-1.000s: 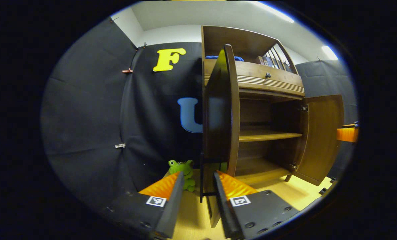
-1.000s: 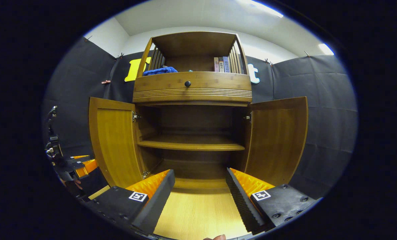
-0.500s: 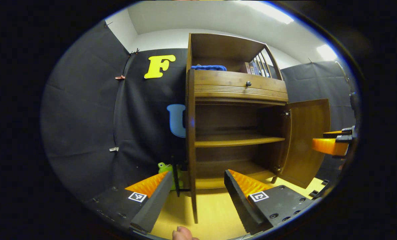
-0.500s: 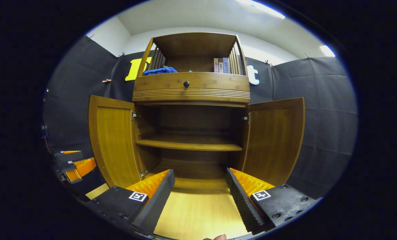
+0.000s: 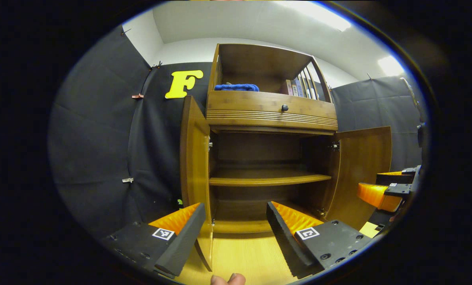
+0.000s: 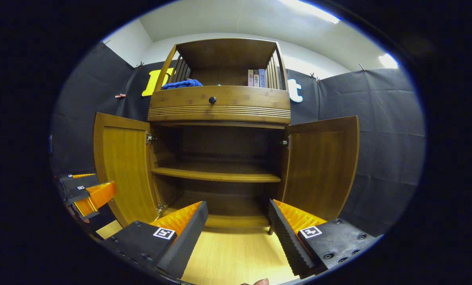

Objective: Open the right door of the double-door shoe cabinet with the right hand, and open the left door with the left hand.

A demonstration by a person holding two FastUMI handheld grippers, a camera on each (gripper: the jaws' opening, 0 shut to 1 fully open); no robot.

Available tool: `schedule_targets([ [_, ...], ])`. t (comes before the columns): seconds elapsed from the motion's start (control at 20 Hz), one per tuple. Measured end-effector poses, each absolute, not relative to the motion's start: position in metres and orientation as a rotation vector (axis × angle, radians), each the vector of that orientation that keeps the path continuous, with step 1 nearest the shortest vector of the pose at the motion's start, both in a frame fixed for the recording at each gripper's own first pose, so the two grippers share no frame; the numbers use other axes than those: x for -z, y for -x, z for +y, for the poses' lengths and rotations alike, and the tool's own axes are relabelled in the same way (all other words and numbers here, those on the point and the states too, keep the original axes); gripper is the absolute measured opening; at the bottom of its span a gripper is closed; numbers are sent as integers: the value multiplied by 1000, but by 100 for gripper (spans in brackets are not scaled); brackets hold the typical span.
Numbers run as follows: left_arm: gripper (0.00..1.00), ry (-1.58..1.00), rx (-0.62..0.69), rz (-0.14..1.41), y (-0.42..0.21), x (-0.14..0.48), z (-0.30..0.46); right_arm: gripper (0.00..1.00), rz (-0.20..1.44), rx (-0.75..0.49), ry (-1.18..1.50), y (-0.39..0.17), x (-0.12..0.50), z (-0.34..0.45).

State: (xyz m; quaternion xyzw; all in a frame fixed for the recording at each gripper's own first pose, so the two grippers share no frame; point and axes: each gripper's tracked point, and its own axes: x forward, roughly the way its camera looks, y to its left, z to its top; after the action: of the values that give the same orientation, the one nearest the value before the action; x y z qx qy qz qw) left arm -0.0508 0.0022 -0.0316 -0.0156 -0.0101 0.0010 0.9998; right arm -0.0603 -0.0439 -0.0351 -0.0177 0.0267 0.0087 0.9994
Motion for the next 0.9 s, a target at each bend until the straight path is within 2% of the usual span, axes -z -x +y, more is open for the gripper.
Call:
schedule_targets([
  [0.1, 94, 15, 0, -25, 46, 29, -2, 96, 58, -10, 25, 57, 39, -47],
  [0.2, 94, 7, 4, -33, 44, 25, -5, 100, 62, -4, 17, 55, 40, -49],
  [0.25, 96, 4, 8, -34, 43, 26, -7, 96, 57, 0, 19, 55, 39, -50],
  [0.3, 96, 3, 9, -33, 42, 25, -8, 98, 52, 3, 24, 55, 37, -51],
  [0.35, 96, 3, 7, -34, 40, 25, -9, 96, 46, 4, 29, 55, 37, -53],
  [0.45, 96, 8, -4, -31, 37, 24, -11, 100, 43, -8, 33, 55, 37, -55],
  [0.65, 96, 3, -43, -43, 35, 18, -19, 96, 31, -42, 21, 48, 28, -66],
  [0.75, 97, -5, -47, -47, 34, 17, -28, 97, 39, -52, 12, 45, 30, -71],
  [0.8, 94, -7, -49, -51, 34, 15, -32, 98, 38, -56, 11, 44, 29, -74],
  [0.9, 96, -5, -57, -49, 32, 14, -40, 96, 22, -58, 3, 40, 24, -83],
])
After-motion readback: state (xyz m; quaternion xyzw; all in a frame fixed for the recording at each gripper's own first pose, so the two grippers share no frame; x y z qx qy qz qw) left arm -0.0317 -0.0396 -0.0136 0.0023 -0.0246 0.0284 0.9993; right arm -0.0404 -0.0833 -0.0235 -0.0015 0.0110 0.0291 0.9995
